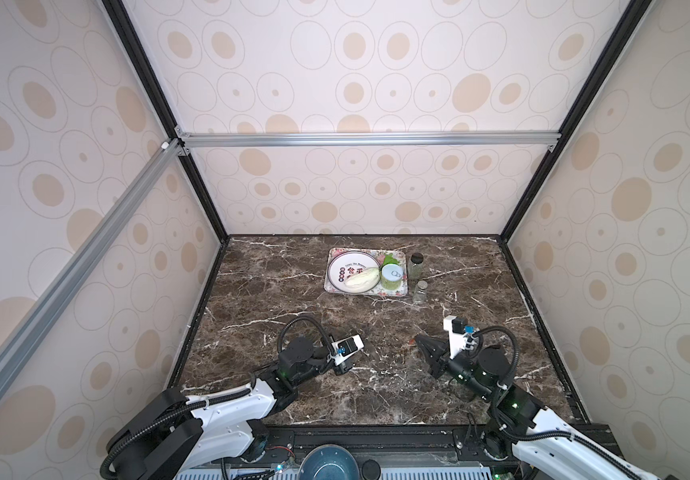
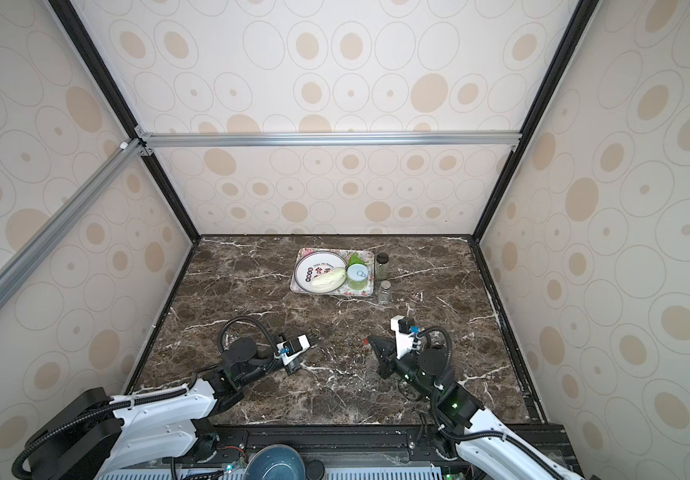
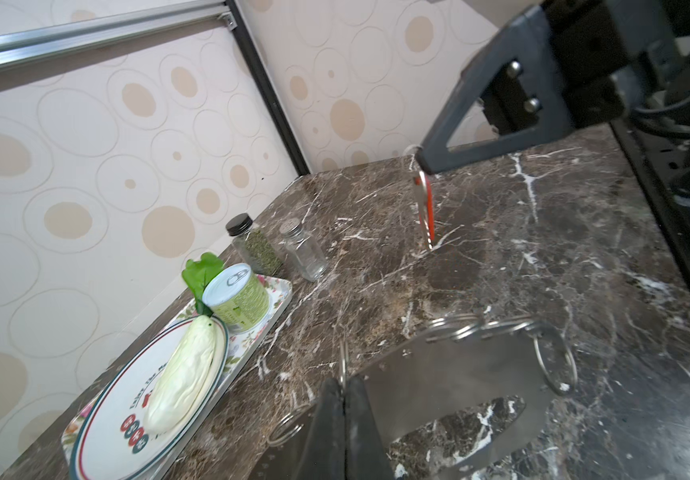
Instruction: Put the keys on the keyring
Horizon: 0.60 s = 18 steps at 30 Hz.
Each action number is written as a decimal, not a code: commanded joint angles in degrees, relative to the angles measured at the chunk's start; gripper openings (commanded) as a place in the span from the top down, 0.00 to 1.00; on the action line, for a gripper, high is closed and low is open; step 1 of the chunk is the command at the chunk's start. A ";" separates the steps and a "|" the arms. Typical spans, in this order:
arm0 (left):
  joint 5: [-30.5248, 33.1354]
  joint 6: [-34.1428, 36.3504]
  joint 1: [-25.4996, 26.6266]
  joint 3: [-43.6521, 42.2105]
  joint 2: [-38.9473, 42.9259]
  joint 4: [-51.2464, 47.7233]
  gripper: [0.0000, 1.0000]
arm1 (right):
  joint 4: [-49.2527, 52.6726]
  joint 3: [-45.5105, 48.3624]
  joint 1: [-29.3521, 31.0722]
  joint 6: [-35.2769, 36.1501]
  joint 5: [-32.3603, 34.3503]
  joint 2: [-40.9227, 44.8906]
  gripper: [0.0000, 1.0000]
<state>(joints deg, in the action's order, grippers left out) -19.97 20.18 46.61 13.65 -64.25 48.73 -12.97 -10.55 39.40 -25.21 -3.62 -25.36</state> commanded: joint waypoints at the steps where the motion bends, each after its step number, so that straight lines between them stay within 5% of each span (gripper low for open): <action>1: -5.36 4.99 1.60 1.08 -1.27 3.34 1.00 | 10.68 -1.62 -0.08 -4.24 3.07 3.94 1.00; 18: -9.41 12.05 5.94 4.80 -5.76 -3.09 1.00 | 2.92 -0.35 -0.02 -2.18 -12.15 -2.29 1.00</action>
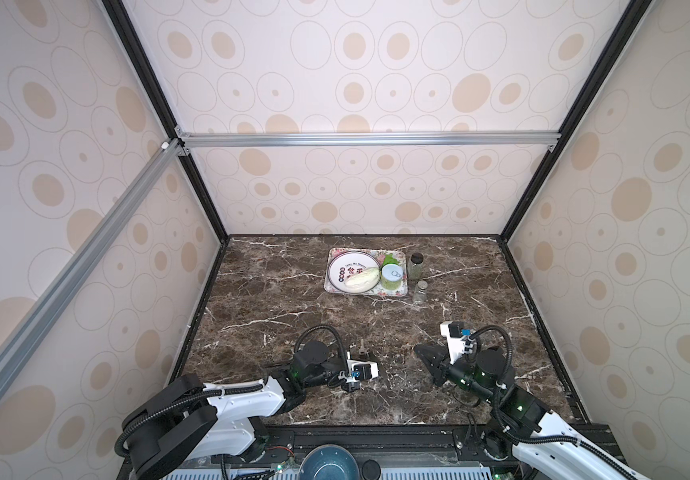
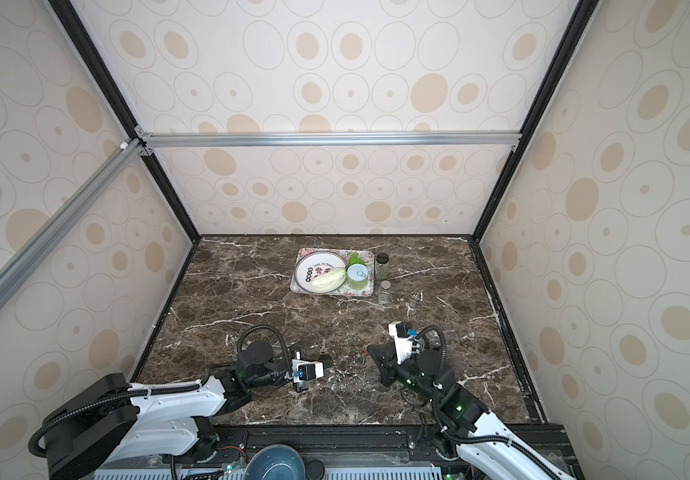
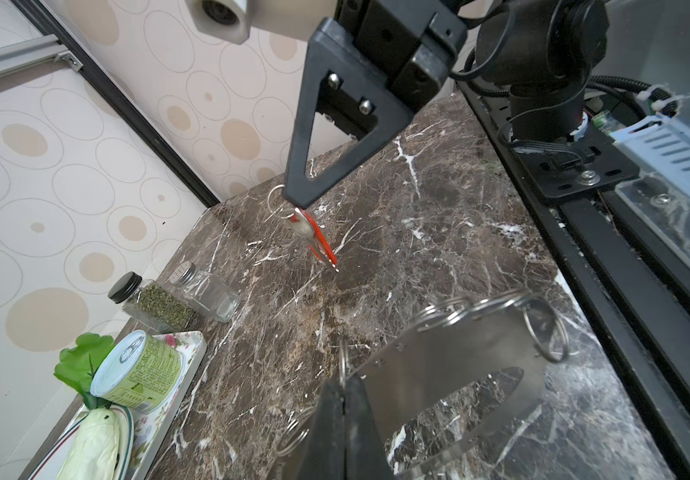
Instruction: Put the keys on the keyring
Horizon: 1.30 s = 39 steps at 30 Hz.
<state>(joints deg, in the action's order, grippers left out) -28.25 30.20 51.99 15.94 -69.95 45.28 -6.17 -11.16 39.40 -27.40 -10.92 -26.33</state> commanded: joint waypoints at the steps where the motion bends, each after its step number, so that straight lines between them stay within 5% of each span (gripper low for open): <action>1: -1.02 1.97 0.60 2.51 -0.01 0.25 1.00 | -4.86 0.39 0.12 0.11 -6.11 -2.21 1.00; 16: 0.24 1.04 0.60 3.07 0.37 -1.06 1.00 | -7.70 1.16 17.31 11.36 3.11 -7.37 1.00; 39: 1.00 -0.97 0.66 5.08 1.75 -4.93 1.00 | -16.02 -0.50 23.24 13.33 9.38 -20.00 1.00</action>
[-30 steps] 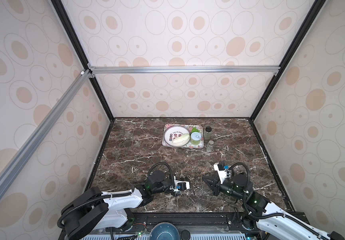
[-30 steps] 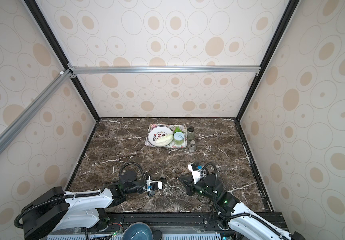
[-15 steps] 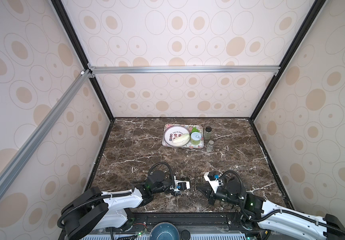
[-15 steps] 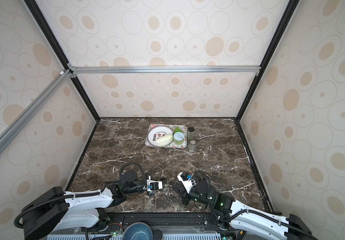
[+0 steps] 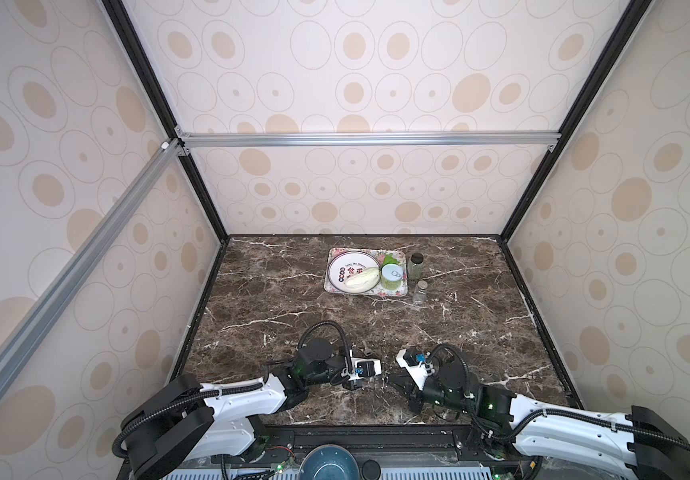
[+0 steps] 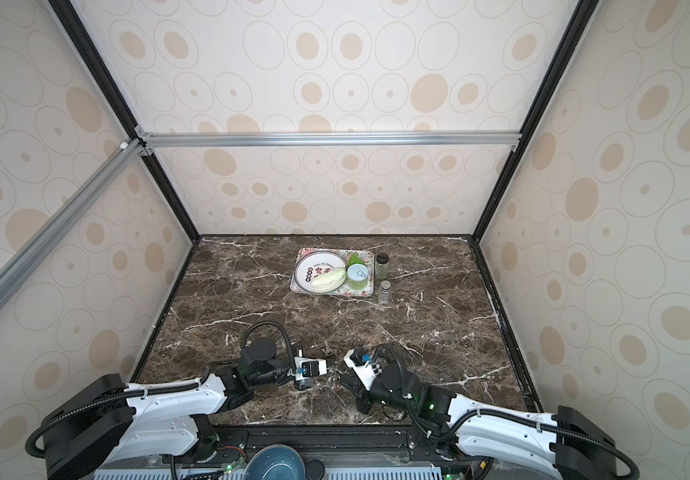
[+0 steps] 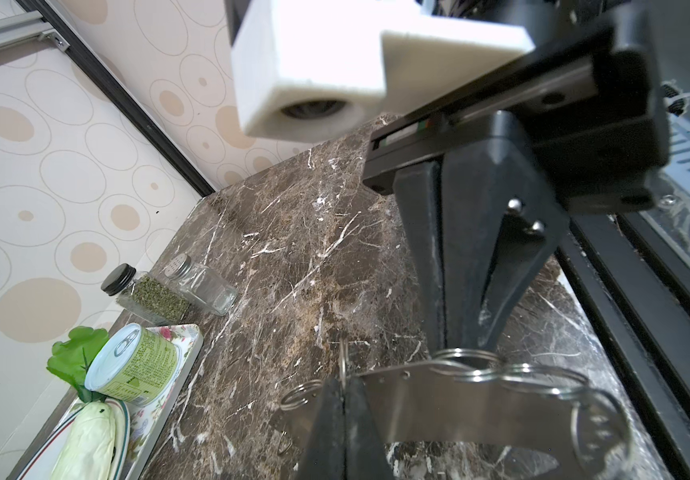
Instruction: Put the keys on the keyring
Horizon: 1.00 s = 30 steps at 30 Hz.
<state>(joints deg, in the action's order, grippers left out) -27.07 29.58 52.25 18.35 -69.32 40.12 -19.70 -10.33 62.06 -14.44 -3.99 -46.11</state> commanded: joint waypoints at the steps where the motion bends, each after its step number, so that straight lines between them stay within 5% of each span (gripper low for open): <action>1: -0.19 -0.29 0.39 2.57 1.25 0.22 1.00 | -2.13 -1.20 0.52 -0.17 4.17 0.23 1.00; 9: -0.21 0.00 0.40 2.06 1.91 0.74 1.00 | 5.49 0.10 0.52 -3.05 15.76 7.82 1.00; 19: -0.19 0.32 0.40 2.04 1.75 0.68 1.00 | 14.01 -2.58 -0.10 -2.09 22.51 13.32 1.00; 30: -0.21 0.34 0.41 1.87 2.06 0.91 1.00 | 12.82 -4.63 -0.28 6.19 16.04 17.05 1.00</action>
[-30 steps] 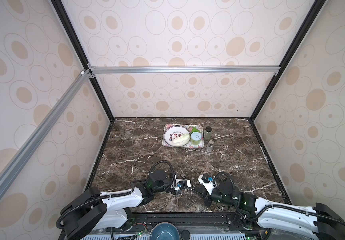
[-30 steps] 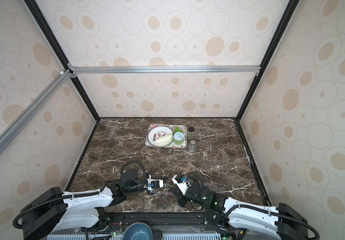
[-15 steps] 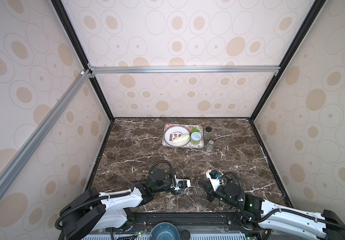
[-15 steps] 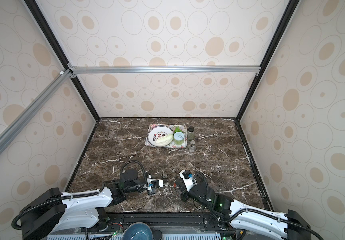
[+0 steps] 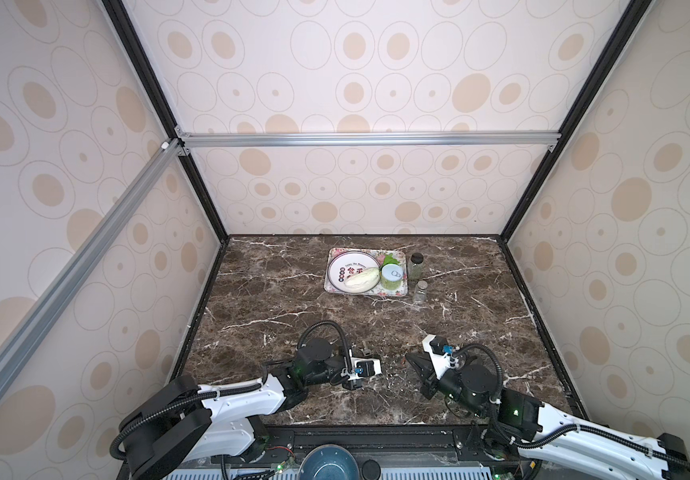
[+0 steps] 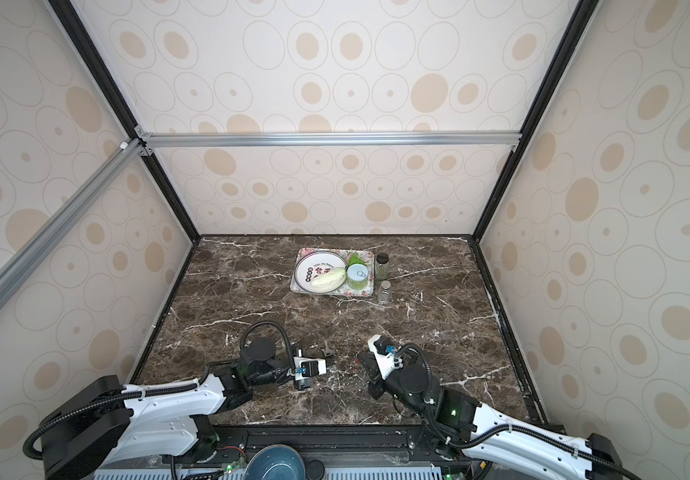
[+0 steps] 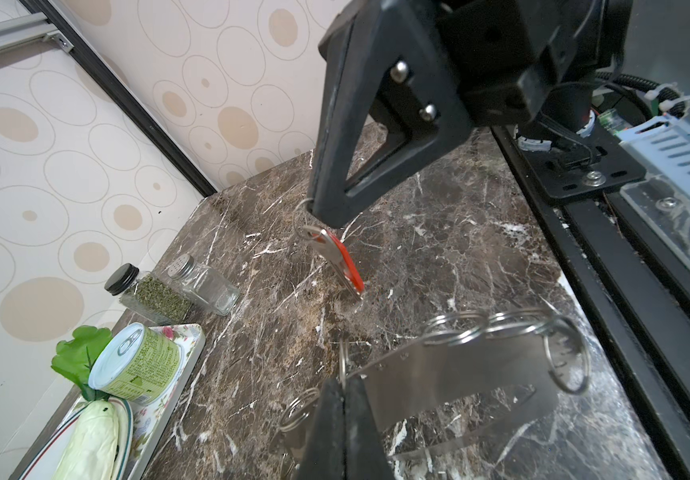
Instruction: Put the keys on the keyring
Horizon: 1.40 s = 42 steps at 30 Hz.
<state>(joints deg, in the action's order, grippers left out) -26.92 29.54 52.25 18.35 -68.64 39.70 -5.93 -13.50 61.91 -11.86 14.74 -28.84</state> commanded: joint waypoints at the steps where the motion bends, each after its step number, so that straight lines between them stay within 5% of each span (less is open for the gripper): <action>1: -0.34 0.47 0.40 1.78 1.39 1.42 1.00 | -1.10 -1.61 -0.17 4.16 -3.40 -0.81 1.00; 19: -0.38 0.87 0.49 1.60 1.49 1.52 1.00 | -2.76 -5.23 -0.05 7.40 -13.68 -10.70 1.00; 42: -0.37 1.11 0.57 1.87 1.14 0.95 1.00 | -4.96 -7.68 -0.04 6.49 -10.85 -15.85 1.00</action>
<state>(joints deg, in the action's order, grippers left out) -26.37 29.58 52.45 18.35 -68.10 39.68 -8.45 -19.33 61.91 -5.50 2.81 -44.60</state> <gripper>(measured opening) 0.048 0.045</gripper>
